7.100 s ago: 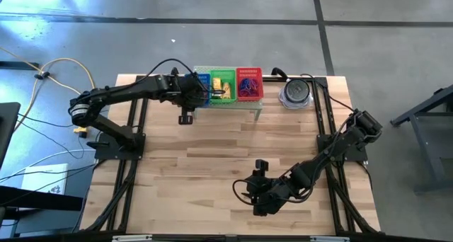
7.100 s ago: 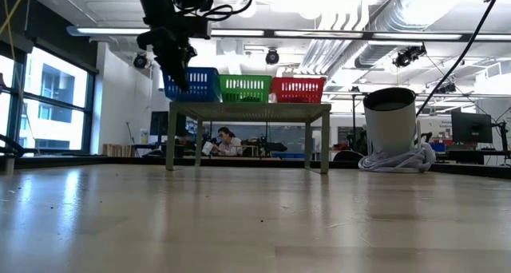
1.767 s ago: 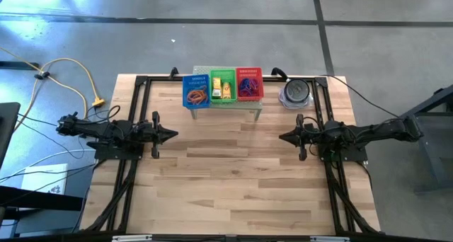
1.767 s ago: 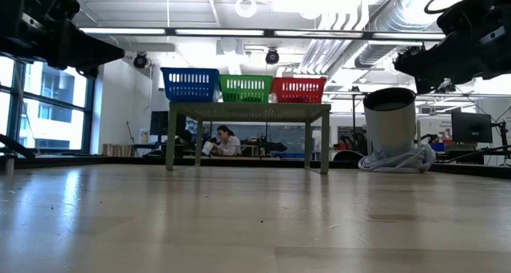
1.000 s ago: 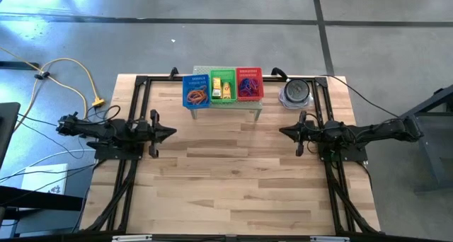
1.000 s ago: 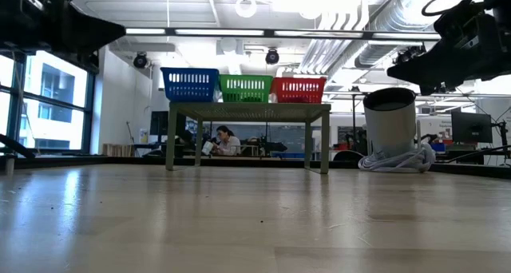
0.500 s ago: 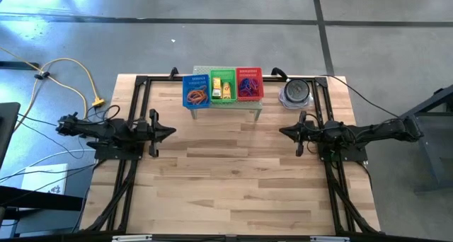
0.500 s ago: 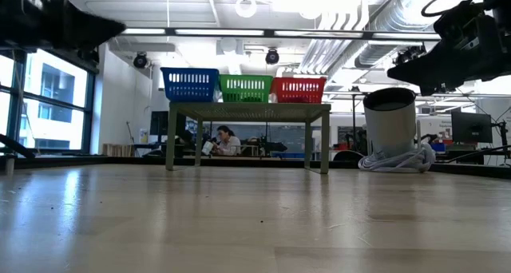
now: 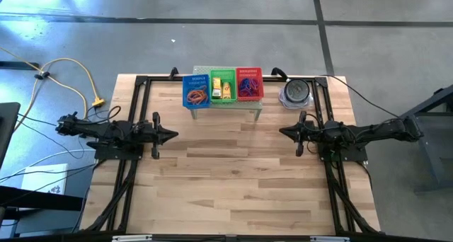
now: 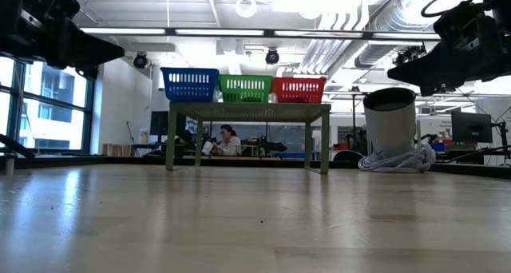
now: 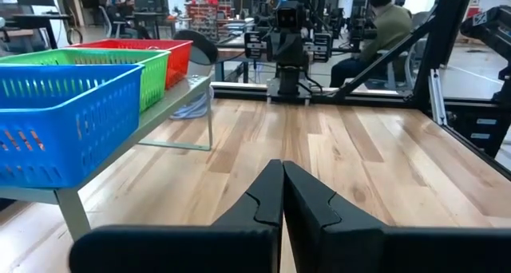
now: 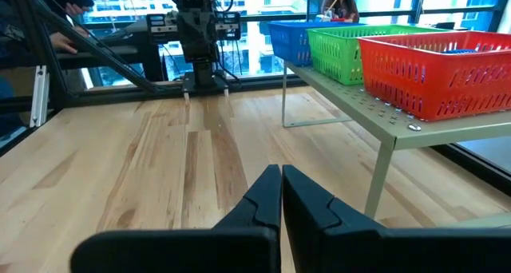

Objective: Pick & Place Office Desk Supplies
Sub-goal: Return to home position

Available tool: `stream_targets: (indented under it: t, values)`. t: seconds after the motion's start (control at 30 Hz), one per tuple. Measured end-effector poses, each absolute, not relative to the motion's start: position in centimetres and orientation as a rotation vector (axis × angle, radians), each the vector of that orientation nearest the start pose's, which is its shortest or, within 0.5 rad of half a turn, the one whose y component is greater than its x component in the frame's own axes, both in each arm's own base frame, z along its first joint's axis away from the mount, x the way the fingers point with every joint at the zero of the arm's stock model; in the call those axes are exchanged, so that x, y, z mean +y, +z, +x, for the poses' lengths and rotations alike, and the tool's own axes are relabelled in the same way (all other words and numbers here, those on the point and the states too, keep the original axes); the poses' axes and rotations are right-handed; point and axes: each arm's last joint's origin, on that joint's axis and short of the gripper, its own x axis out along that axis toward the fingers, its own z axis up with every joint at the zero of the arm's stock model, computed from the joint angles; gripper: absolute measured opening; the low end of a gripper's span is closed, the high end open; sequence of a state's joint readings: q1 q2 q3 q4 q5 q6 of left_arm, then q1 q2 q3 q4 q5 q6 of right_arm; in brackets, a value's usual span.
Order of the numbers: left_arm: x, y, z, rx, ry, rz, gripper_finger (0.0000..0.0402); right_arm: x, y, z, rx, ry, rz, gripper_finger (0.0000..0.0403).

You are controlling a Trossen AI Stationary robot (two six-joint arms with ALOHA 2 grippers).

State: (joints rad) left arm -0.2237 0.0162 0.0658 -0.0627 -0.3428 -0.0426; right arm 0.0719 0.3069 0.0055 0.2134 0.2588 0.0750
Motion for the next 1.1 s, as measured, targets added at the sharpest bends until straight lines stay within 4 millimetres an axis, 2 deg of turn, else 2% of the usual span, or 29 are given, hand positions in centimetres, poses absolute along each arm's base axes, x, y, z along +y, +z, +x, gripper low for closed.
stream_targets:
  t: [1.1]
  values:
    - [-1.11, 17.92, 9.28, -0.004, 0.12, -0.046, 0.0, 0.09, 15.94, 11.57, 0.08, -0.19, 0.06, 0.0002]
